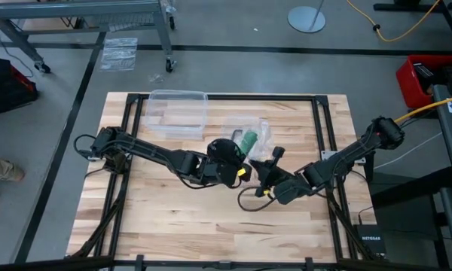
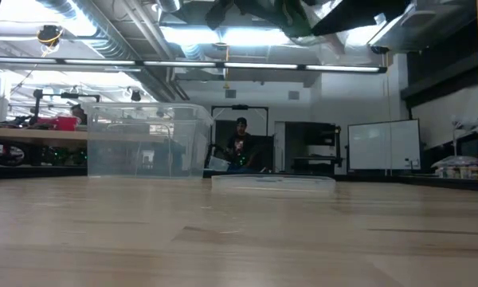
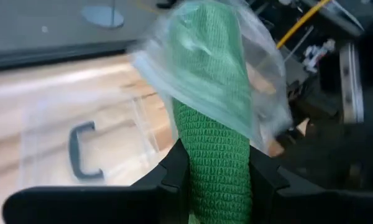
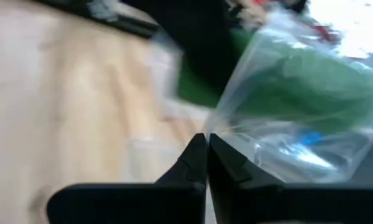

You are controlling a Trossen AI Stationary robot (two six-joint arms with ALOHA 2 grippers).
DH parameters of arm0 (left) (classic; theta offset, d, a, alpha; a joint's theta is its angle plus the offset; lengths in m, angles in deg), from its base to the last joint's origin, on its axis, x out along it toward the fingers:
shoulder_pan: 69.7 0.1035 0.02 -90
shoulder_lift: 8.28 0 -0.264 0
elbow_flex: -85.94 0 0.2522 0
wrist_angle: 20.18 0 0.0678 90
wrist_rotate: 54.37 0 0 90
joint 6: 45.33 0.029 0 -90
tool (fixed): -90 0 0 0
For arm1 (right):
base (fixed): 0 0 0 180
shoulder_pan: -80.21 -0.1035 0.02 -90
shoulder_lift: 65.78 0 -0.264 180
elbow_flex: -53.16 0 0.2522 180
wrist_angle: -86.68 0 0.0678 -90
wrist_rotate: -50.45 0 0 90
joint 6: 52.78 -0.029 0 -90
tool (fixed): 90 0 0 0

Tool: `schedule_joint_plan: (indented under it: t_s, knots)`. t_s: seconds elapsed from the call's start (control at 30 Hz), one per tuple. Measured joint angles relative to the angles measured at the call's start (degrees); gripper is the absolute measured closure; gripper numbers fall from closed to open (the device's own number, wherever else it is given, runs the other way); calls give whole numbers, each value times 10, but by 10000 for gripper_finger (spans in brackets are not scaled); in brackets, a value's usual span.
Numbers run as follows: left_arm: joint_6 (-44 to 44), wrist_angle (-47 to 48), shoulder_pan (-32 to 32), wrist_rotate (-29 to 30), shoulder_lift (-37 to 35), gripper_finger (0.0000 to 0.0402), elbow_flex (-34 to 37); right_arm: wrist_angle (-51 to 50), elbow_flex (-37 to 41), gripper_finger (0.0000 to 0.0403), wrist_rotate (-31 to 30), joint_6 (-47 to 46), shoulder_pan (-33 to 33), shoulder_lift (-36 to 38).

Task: Roll bandage
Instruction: Put the rolled green bandage into the transparent zip bag

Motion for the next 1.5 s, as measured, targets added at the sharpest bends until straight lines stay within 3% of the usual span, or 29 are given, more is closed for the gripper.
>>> schedule_joint_plan:
  t_s: [0.23,0.43,0.67,0.8,0.97,1.27,1.5]
  knots:
    - [-115,3,6,-5,0,320,0,58,0,398,45,10,0,-21]
    - [-48,-1,6,-3,0,306,0,94,0,398,73,15,0,-21]
    - [50,-18,6,-9,0,235,0,98,0,398,102,-35,-1,-21]
    - [47,-39,6,-9,0,206,0,120,0,398,104,-53,-1,-22]
    - [37,-91,1,-9,0,206,0,182,0,398,101,-54,-1,-18]
    - [241,-107,-14,-16,-12,227,-44,201,0,398,85,-54,-1,29]
    - [326,-107,-15,-20,-43,225,-68,208,0,398,88,-54,-1,69]
